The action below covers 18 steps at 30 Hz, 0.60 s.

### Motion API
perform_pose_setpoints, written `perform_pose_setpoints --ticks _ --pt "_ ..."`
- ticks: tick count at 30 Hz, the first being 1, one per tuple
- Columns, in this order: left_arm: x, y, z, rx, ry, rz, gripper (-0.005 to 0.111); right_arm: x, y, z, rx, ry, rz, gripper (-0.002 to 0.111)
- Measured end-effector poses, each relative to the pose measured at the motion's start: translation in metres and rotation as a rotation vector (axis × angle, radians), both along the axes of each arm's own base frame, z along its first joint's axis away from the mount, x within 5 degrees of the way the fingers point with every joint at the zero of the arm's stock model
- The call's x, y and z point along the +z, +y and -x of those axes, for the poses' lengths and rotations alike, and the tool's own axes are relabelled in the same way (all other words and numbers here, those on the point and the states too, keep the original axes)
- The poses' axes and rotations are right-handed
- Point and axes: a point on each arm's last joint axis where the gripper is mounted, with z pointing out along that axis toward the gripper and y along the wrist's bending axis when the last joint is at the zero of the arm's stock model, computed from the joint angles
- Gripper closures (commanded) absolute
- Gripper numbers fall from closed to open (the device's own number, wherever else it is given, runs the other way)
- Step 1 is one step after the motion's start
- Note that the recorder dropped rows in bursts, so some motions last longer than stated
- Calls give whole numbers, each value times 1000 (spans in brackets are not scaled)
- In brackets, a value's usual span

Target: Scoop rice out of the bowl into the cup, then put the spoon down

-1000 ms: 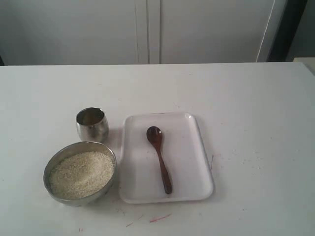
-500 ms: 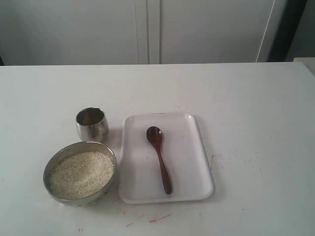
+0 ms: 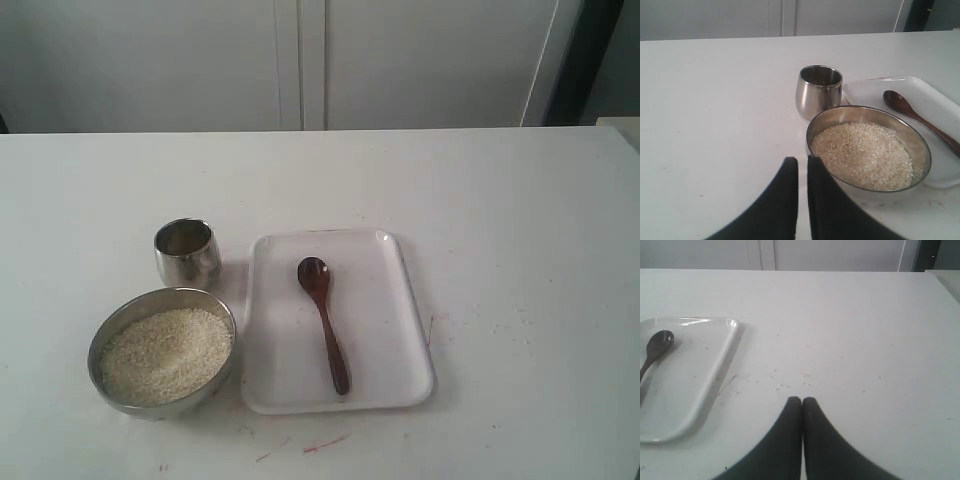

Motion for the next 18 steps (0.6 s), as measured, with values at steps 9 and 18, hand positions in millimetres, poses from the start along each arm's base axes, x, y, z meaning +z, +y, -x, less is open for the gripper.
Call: perform_pose_setpoints --ticks 9,18 --pt "0 0 0 0 0 0 92 0 0 0 0 0 12 108" --pt "0 0 0 0 0 0 92 0 0 0 0 0 12 108"
